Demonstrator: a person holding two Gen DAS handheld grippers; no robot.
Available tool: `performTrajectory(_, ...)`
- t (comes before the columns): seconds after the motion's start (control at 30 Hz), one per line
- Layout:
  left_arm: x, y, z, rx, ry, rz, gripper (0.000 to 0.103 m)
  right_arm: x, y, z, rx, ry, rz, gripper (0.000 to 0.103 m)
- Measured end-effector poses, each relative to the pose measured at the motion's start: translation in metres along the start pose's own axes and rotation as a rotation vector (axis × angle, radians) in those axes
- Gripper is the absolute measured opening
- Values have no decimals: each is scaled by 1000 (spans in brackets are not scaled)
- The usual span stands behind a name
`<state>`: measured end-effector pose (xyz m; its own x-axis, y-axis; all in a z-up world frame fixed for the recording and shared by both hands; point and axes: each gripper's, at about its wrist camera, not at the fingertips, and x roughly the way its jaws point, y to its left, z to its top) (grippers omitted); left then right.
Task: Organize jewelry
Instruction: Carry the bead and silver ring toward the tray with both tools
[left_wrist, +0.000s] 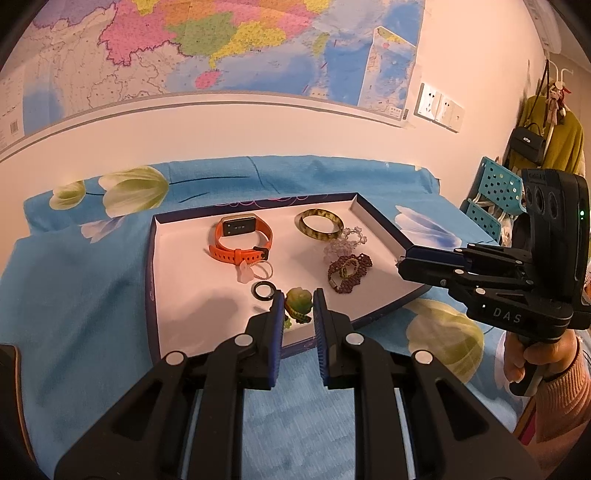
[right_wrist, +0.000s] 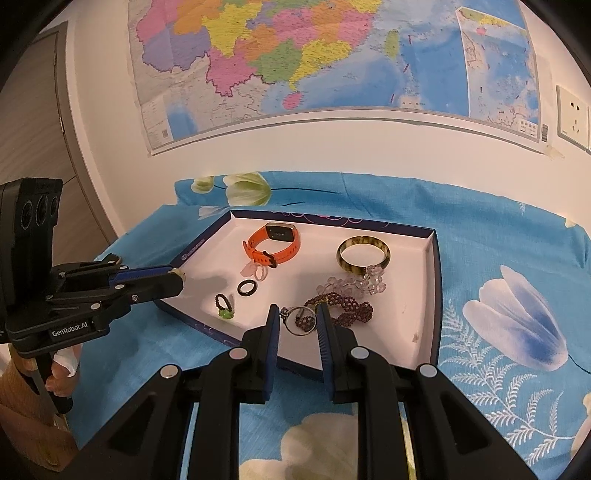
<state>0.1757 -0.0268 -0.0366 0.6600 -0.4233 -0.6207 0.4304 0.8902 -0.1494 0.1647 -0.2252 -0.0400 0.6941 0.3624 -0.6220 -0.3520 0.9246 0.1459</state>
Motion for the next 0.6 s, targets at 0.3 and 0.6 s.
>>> performTrajectory(0.3,8,2,4,-3,3,11,16,5,-1,2,4,-2,-2,19)
performTrajectory(0.6,13,3,8,0,2,16,16,12,-5,6,15,1,-3,19)
